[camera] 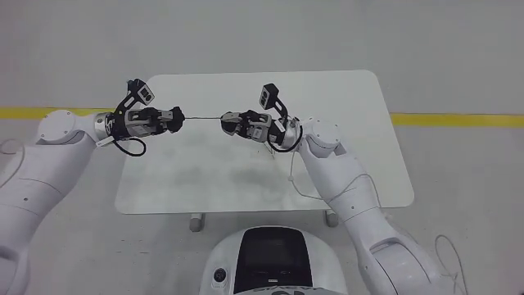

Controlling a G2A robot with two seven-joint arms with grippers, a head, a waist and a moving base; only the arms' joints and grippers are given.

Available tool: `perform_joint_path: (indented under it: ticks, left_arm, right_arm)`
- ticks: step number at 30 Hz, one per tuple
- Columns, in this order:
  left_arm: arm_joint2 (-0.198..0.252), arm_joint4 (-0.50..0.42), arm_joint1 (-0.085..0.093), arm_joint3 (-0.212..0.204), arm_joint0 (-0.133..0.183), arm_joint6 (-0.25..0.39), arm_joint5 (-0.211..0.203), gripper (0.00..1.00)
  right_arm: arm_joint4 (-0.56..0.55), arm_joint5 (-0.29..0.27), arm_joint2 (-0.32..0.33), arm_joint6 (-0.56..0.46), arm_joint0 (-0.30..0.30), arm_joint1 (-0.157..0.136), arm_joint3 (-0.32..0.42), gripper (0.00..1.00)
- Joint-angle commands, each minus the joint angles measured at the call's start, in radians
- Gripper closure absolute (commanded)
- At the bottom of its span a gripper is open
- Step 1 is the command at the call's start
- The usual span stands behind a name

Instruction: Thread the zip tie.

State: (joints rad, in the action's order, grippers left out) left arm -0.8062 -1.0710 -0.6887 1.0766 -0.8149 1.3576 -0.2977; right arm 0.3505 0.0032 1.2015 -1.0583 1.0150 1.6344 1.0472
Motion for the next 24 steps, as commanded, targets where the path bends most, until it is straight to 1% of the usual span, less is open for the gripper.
perform_joint_path:
  ticks: [1,7,15,17,19,20,24]
  left_arm:
    - [0.0,0.0,0.0,0.0,0.0,0.0,0.0,0.0]
    - [0.0,0.0,0.0,0.0,0.0,0.0,0.0,0.0]
    - [0.0,0.0,0.0,0.0,0.0,0.0,0.0,0.0]
    - [-0.002,-0.014,-0.003,0.023,-0.009,-0.006,0.003,0.0]
    - [-0.008,-0.006,-0.003,0.036,-0.014,0.02,-0.007,0.0]
    - [-0.01,-0.007,-0.004,0.042,-0.015,0.025,-0.01,0.0]
    - [-0.009,-0.02,-0.013,0.072,-0.021,0.032,0.0,0.0]
  right_arm:
    - [0.005,-0.003,0.0,0.006,0.002,-0.003,0.001,1.0]
    - [0.031,-0.007,0.002,0.019,0.007,-0.012,-0.001,1.0]
    - [0.031,-0.007,0.002,0.019,0.007,-0.012,-0.001,1.0]
    - [0.038,-0.008,-0.004,0.032,0.019,-0.012,0.015,1.0]
    - [0.065,-0.006,-0.016,0.021,0.028,-0.012,0.029,1.0]
    - [0.071,-0.005,-0.023,0.018,0.027,-0.011,0.028,1.0]
    - [0.111,-0.017,-0.055,0.003,0.014,-0.006,0.003,1.0]
